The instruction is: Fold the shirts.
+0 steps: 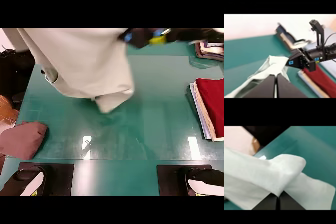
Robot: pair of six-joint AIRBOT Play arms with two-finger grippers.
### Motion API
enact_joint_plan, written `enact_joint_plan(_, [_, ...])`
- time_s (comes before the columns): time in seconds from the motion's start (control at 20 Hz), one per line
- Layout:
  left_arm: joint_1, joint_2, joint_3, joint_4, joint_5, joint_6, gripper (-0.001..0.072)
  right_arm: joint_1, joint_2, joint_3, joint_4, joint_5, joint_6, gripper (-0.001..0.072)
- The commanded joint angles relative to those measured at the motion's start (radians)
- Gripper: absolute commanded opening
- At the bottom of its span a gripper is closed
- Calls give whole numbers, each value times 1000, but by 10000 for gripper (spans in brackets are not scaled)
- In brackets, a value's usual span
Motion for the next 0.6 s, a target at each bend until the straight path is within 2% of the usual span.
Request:
enact_joint_plan(0.0, [1, 2, 70, -134, 33, 31, 21, -19, 138, 72, -161, 31, 58, 17])
enact_joint_plan(0.15, [1, -17, 68, -91, 32, 31, 21, -19, 177, 71, -246, 36, 98, 17])
enact_joint_plan(0.25, [1, -48, 54, 17, 11, 29, 22, -19, 151, 70, -262, 64, 129, 17])
enact_joint_plan(0.35, [1, -84, -9, 99, -18, 8, 22, -16, 90, 70, -259, 128, 159, 17])
enact_joint_plan(0.55, [1, -168, -253, 130, -32, 4, 22, 19, -117, 69, -261, 280, 169, 18])
